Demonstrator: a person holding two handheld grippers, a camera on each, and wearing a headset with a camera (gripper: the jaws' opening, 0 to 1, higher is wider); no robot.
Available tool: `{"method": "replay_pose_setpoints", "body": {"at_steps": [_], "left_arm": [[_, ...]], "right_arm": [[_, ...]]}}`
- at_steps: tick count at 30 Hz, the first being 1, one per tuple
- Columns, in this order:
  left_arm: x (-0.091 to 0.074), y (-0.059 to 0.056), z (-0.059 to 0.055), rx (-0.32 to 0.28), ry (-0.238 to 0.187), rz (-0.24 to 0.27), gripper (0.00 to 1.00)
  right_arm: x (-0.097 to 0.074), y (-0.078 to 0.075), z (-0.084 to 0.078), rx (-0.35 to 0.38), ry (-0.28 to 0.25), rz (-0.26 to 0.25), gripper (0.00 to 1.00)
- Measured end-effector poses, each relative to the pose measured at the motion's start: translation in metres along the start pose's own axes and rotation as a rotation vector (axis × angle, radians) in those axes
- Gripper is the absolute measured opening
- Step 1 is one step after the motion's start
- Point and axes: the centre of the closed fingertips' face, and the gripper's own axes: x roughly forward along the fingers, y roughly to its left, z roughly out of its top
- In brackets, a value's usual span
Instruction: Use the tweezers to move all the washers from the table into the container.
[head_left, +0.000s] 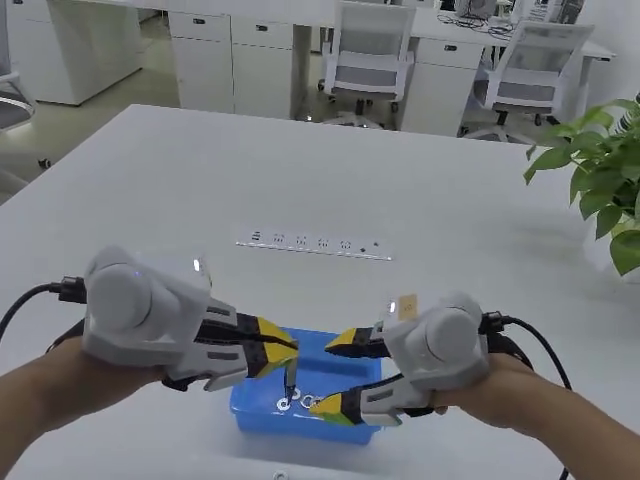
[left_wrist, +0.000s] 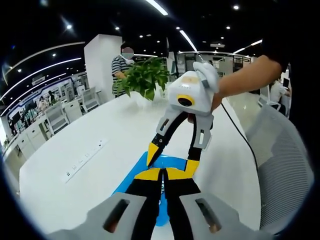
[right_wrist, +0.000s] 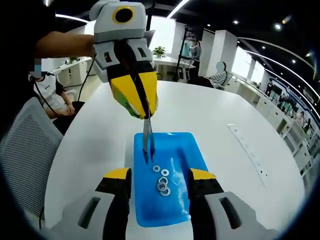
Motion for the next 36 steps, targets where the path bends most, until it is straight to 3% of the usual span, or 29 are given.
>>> {"method": "replay_pose_setpoints", "body": {"at_steps": [12, 24, 36], "left_arm": [[-0.012, -0.009, 0.008, -0.001, -0.019, -0.01, 0.05], [-0.019, -0.022, 0.012, -0.014, -0.037, -0.02, 0.05], [-0.018, -0.037, -0.002, -0.019, -0.025, -0.043, 0.05]], "right_arm": [[-0.03, 0.001, -0.012, 0.085, 0.0, -0.106, 0.66], [-0.043, 0.014, -0.029, 0.165, -0.003, -0.154, 0.82], [-0.054, 0.027, -0.033, 0.215, -0.024, -0.201, 0.99]]}}
